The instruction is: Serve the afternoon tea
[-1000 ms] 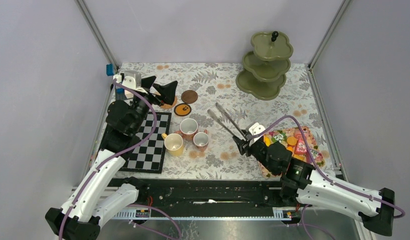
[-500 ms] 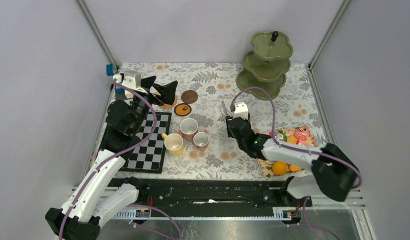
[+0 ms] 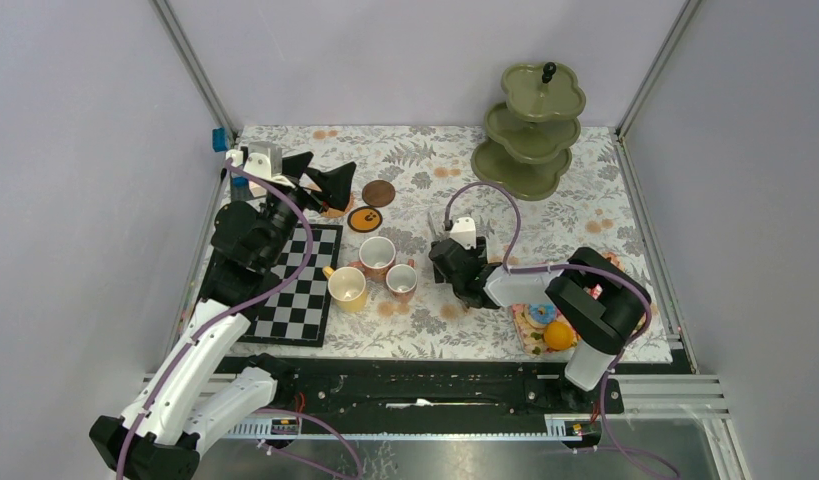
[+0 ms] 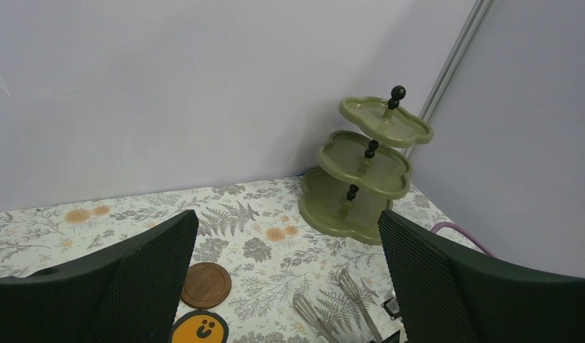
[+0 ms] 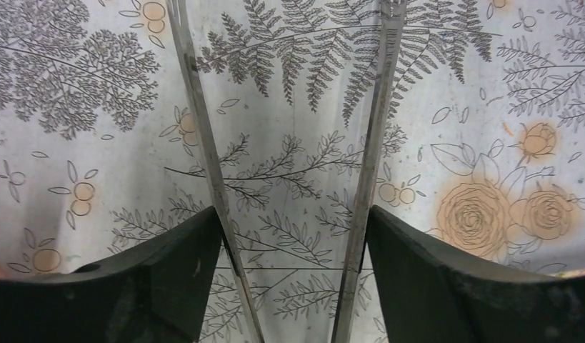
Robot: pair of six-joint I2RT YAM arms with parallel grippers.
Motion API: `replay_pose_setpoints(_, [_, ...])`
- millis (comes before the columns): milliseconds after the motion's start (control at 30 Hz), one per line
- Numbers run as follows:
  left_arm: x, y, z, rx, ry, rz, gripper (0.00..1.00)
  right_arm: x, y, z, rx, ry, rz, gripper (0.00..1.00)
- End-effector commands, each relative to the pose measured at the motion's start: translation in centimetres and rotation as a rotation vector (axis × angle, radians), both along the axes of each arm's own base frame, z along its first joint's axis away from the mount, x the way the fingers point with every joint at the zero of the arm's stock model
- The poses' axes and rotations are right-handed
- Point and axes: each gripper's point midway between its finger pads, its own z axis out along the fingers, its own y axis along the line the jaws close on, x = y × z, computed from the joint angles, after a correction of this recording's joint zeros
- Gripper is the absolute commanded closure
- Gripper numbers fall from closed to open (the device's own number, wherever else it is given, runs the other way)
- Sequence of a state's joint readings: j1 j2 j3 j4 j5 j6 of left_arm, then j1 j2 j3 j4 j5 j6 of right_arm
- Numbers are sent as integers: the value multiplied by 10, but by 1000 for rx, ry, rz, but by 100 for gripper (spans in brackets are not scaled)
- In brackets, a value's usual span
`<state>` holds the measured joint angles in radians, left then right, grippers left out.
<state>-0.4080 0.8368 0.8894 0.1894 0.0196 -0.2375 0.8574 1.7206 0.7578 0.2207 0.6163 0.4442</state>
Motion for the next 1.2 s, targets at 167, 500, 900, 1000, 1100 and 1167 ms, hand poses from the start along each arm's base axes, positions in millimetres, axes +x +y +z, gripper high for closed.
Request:
replay_pose_setpoints(167, [-10,0,22,-50,-65,-14,1,-29,-5,-28,-50,41,3,1])
replay_pose_setpoints(500, [-12,-2,25,-53,-70,-25,1,-33,-34,-32,-118,-64,-62,0])
replay_pose_setpoints(900, [-11,-1,22,-47,-65,-12,1,-22,-13,-19,-107,-121,-20,22])
replay_pose_setpoints(1000, [-12,-1,23,-48,-67,-13,1,-22,-14,-15,-137,-128,-11,31])
replay_pose_setpoints(1100, [-12,-2,24,-50,-68,-18,1,-20,-13,-6,-139,-142,7,38])
replay_pose_setpoints(1167, [-13,-3,24,-50,-69,-21,1,-19,-12,4,-135,-159,14,41])
